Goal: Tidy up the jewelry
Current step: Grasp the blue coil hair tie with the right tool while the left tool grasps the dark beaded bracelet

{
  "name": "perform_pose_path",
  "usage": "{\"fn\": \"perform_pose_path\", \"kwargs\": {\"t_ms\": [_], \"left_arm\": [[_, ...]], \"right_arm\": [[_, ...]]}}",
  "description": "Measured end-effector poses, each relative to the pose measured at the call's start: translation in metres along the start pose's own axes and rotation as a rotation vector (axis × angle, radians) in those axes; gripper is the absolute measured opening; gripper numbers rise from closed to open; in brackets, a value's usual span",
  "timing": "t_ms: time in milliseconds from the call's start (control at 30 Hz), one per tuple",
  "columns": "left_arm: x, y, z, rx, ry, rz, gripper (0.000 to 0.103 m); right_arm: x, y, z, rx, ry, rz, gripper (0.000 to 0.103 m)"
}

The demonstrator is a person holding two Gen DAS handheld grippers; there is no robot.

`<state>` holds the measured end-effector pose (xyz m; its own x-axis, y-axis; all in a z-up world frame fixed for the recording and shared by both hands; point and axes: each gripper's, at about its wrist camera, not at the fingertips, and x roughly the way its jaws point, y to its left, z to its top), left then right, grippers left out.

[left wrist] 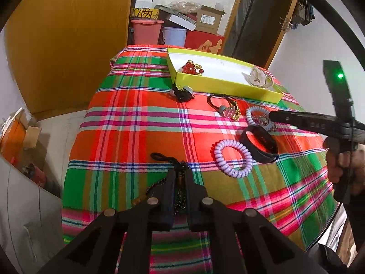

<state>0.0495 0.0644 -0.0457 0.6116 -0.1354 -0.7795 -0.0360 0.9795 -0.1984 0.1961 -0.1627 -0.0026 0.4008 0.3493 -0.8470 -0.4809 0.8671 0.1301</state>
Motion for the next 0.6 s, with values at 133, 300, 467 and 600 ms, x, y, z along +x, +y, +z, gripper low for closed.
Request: {"fn": "perform_pose_path", "kwargs": {"t_ms": [133, 300, 467, 600], "left_arm": [[0.003, 0.002, 0.005, -0.016, -0.003, -0.011, 0.008], [0.006, 0.001, 0.011, -0.014, -0.003, -0.017, 0.008], [0.006, -0.002, 0.013, -0.012, -0.004, -0.024, 0.008], [0.002, -0.007, 0.016, -0.005, -0.012, -0.027, 0.008]], "right_arm": [[0.015, 0.000, 0.008, -0.018, 0.027, 0.014, 0.028], [0.023, 0.001, 0.015, -0.031, 0.039, 0.027, 0.012], [0.016, 0.005, 0.010, -0.053, 0.031, 0.017, 0.010], [0.006, 0.003, 0.005, -0.037, 0.018, 0.008, 0.010]]}}
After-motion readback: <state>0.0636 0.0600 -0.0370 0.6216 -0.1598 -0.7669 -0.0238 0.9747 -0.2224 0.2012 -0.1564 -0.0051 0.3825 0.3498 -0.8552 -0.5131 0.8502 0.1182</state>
